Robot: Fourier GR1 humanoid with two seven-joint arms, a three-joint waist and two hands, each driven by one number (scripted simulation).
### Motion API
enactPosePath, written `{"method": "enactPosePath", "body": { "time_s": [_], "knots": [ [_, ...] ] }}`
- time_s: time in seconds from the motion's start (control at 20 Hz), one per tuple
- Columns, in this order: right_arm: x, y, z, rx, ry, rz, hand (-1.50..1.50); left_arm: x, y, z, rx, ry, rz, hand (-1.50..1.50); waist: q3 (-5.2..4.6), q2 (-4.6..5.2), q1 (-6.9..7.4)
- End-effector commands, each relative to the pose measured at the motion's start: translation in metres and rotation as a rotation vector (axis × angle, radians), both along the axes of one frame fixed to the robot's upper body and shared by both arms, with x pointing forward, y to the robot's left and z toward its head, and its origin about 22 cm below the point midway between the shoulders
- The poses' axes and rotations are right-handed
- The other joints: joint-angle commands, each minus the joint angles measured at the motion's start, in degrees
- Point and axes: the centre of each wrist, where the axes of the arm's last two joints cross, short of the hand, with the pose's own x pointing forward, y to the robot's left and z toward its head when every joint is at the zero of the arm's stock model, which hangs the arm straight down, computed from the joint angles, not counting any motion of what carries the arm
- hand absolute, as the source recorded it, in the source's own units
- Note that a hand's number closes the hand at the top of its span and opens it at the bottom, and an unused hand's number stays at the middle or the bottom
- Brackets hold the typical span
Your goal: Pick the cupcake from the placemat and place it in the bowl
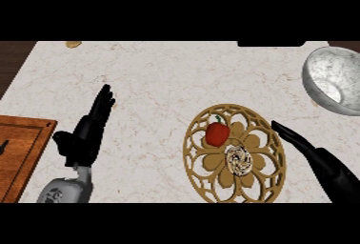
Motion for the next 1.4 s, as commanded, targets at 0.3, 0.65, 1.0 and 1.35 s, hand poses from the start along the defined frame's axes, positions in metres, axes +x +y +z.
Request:
{"method": "enactPosePath", "body": {
  "time_s": [0.3, 0.65, 1.0, 1.35],
  "knots": [
    [0.018, 0.013, 0.049, -0.282, 0.220, -0.023, -1.50, 0.013, 0.004, 0.001, 0.010, -0.012, 0.005, 0.00, 0.00, 0.25, 0.61],
    [0.018, 0.045, 0.043, -0.454, 0.365, -0.006, -1.50, 0.014, -0.009, -0.006, 0.010, -0.012, -0.018, 0.00, 0.01, 0.22, 0.67],
    [0.024, 0.017, -0.008, -0.450, 0.405, 0.062, -1.50, -0.008, 0.003, -0.008, -0.012, -0.021, -0.014, 0.00, 0.08, 0.13, 0.60],
    [0.027, 0.003, -0.012, -0.317, 0.390, 0.081, -1.50, 0.005, 0.007, 0.001, -0.012, 0.012, -0.017, 0.00, 0.08, 0.15, 0.45]
  ]
}}
